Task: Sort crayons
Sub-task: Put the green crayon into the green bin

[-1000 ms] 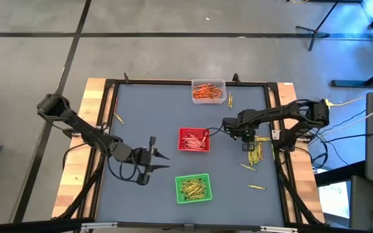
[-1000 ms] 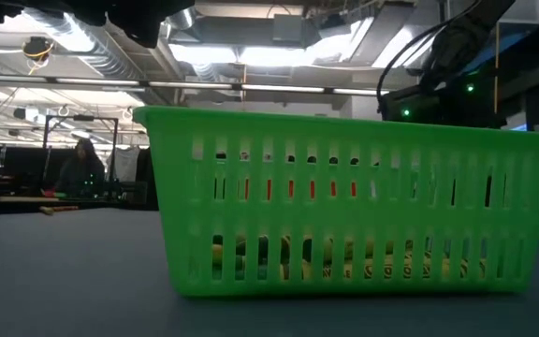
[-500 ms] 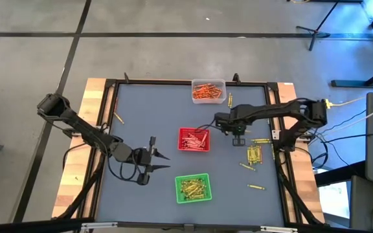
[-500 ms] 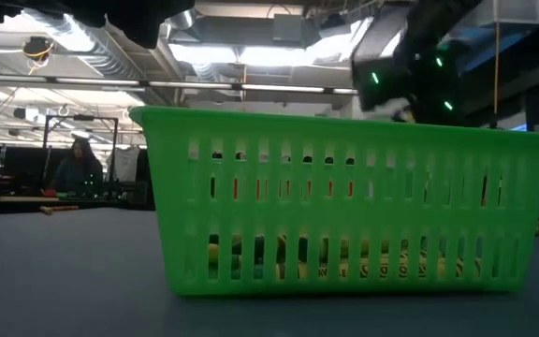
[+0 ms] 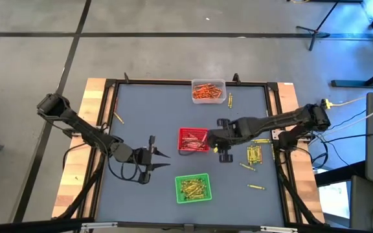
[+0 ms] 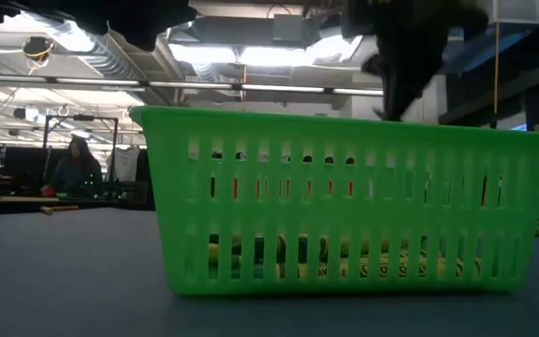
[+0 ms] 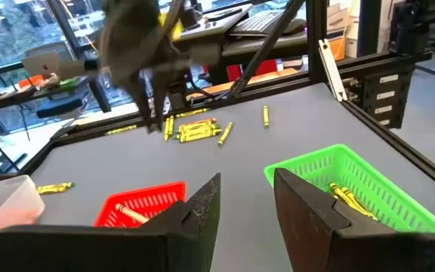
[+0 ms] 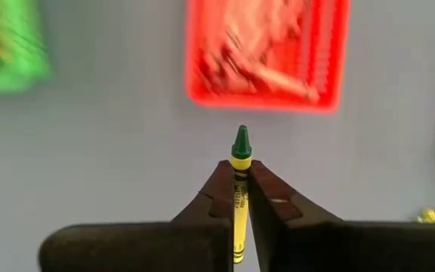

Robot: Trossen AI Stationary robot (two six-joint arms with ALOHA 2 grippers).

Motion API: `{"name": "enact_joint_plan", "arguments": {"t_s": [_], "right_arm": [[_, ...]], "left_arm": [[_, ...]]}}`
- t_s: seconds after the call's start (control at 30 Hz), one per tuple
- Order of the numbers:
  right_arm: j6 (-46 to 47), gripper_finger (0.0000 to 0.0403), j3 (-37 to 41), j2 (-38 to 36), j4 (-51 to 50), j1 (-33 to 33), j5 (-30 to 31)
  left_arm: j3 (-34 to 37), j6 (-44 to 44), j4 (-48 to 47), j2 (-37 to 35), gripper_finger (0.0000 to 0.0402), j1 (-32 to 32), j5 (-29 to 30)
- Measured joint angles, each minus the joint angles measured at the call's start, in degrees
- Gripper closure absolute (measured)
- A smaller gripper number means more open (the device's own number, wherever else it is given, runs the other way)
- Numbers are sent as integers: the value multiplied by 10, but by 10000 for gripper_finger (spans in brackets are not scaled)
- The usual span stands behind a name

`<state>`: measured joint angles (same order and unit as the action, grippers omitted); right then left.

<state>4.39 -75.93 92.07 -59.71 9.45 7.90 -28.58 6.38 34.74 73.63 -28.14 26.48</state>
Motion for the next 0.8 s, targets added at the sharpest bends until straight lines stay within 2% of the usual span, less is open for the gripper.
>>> {"name": "enact_joint_plan", "arguments": {"t_s": [0.13, 0.3, 0.47, 0.53, 0.8], "right_arm": [[45, 387, -26, -1, 43, 42, -23], [77, 389, -29, 2, 153, 88, -45], [85, 386, -29, 42, 264, 122, -72], [85, 385, -29, 61, 288, 133, -89], [108, 384, -29, 127, 333, 150, -92]], "left_arm": [[0, 0, -3, 0, 292, 2, 0], [0, 1, -2, 0, 292, 10, 1], [0, -1, -2, 0, 292, 20, 1], [0, -1, -2, 0, 292, 22, 1], [0, -3, -2, 0, 292, 23, 0]]}}
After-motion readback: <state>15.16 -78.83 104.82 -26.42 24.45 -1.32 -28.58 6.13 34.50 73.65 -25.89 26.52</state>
